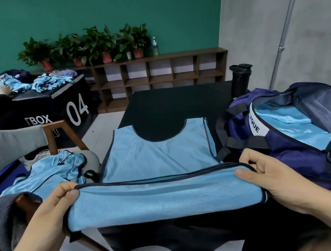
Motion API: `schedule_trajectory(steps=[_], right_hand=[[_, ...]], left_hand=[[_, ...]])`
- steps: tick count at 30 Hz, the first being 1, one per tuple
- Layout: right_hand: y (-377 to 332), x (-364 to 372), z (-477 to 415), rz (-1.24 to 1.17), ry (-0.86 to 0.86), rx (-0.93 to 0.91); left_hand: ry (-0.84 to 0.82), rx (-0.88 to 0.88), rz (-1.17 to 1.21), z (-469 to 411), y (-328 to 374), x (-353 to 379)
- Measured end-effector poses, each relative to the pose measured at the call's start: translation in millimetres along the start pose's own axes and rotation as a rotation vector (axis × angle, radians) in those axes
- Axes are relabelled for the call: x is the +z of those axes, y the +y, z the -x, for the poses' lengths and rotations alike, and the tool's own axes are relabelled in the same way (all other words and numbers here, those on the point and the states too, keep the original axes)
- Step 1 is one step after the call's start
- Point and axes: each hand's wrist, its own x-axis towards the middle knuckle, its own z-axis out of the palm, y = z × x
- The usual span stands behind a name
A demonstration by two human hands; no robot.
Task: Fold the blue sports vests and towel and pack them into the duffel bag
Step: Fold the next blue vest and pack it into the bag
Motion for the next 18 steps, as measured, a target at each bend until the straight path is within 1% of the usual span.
schedule_trajectory(steps=[3, 5, 9, 11, 14, 18], right_hand=[[-8.0, 3.5, -8.7, 0.006, 0.046, 0.025], [-17.9, 3.9, -23.9, 0.028, 0.077, 0.008], [-29.2, -10.1, -74.2, 0.183, 0.131, 0.008], [-31.4, -19.6, -108.2, 0.193, 0.165, 0.015], [-25.7, -31.8, -169.5, 0.212, 0.319, 0.006], [-6.9, -39.1, -245.4, 0.36, 0.537, 0.016]], left_hand=[[0.053, 0.011, -0.049, -8.3, 3.9, 8.4], [0.055, 0.026, -0.109, -21.3, 16.0, 19.6], [0.088, 0.109, -0.272, -75.8, 39.6, 33.8], [0.105, 0.157, -0.357, -115.4, 44.2, 34.8], [0.119, 0.166, -0.43, -176.4, 45.2, 39.9], [0.149, 0.098, -0.474, -240.5, 38.4, 58.8]])
